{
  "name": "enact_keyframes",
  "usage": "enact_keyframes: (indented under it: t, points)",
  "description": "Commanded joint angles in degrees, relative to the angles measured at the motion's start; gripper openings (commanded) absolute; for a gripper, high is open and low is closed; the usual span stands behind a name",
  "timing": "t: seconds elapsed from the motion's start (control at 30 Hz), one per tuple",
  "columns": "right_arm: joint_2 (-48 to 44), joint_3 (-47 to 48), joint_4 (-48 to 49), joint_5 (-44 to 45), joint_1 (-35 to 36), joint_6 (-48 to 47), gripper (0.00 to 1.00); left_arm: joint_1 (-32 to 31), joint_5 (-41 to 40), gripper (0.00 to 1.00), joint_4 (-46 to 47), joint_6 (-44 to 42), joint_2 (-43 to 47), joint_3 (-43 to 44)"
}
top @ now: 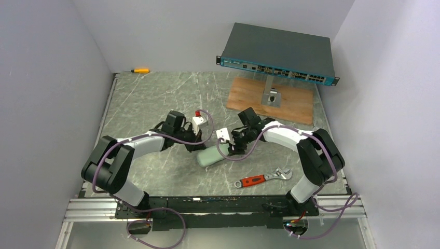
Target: Open the umbrella
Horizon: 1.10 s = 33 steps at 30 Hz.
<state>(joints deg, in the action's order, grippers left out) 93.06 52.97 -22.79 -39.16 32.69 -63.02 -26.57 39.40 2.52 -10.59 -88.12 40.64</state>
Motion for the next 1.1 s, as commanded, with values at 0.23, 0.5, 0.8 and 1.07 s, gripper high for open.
enact_keyframes:
  t: [0.23,0.5,0.8,1.07]
  points:
    - [-1.32,0.48,-9.04,4.55,-3.88,-9.29,0.30,4.45,1.93,0.00,-4.55,4.50,3.51,0.74]
    - [-1.12,1.25,-8.54,4.54,-7.49,2.69,0.22,4.44,2.45,0.00,-6.27,5.77,4.98,-0.30]
    - [-1.45,0.47,0.06,8.22,-7.18,28.63,0.00,2.76,3.26,0.00,-0.57,8.78,7.79,-5.40]
    - [-2.36,-1.64,8.08,14.44,-3.95,48.87,0.00,-1.61,-0.58,0.00,11.29,16.94,10.15,-10.67]
